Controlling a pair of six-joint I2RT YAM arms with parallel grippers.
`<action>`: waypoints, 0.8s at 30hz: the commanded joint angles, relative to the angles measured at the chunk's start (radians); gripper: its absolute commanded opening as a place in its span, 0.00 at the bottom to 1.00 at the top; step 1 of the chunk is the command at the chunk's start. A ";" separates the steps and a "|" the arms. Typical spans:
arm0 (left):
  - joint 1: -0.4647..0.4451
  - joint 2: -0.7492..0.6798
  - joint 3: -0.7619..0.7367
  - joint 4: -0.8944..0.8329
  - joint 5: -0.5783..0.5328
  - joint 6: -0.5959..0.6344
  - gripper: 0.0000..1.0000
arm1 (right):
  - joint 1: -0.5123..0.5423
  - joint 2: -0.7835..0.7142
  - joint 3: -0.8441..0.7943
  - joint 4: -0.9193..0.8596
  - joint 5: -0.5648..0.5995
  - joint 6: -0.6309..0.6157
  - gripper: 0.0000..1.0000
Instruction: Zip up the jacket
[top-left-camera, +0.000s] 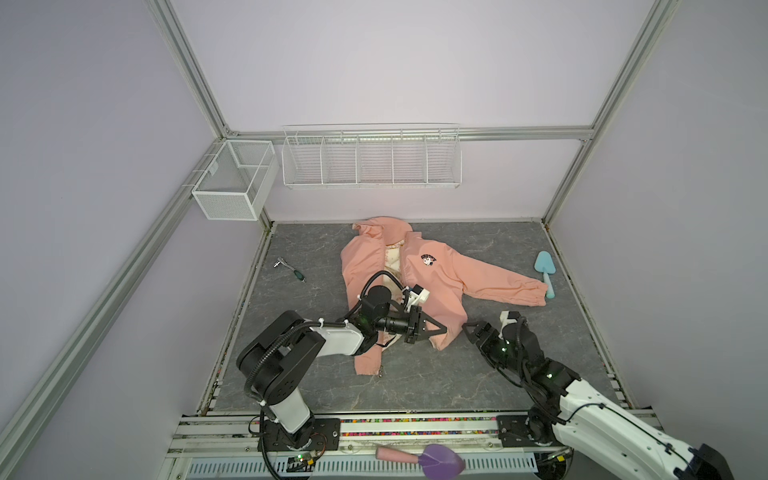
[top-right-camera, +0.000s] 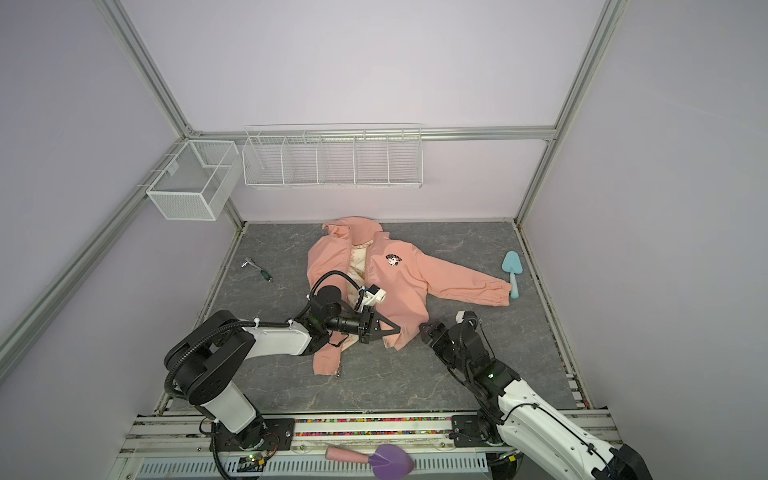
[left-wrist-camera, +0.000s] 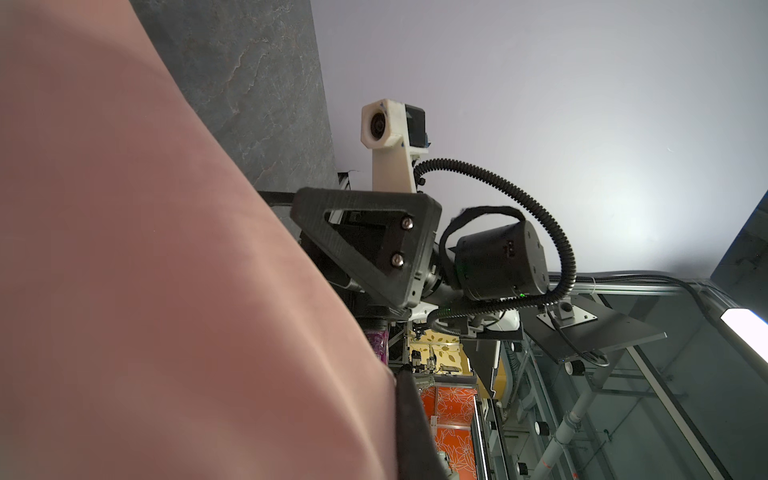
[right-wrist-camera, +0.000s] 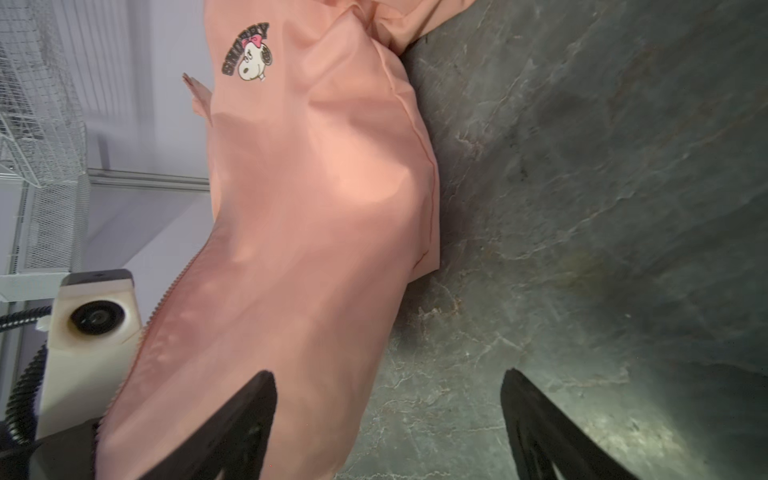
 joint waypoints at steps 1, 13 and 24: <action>0.007 -0.018 -0.009 0.051 0.007 -0.019 0.00 | -0.033 0.075 0.010 0.103 -0.054 0.023 0.83; 0.007 0.000 -0.043 0.162 0.004 -0.076 0.00 | -0.105 0.479 0.133 0.345 -0.133 -0.031 0.58; 0.024 -0.052 -0.013 -0.047 -0.068 0.071 0.00 | -0.139 0.390 0.451 -0.134 -0.089 -0.307 0.06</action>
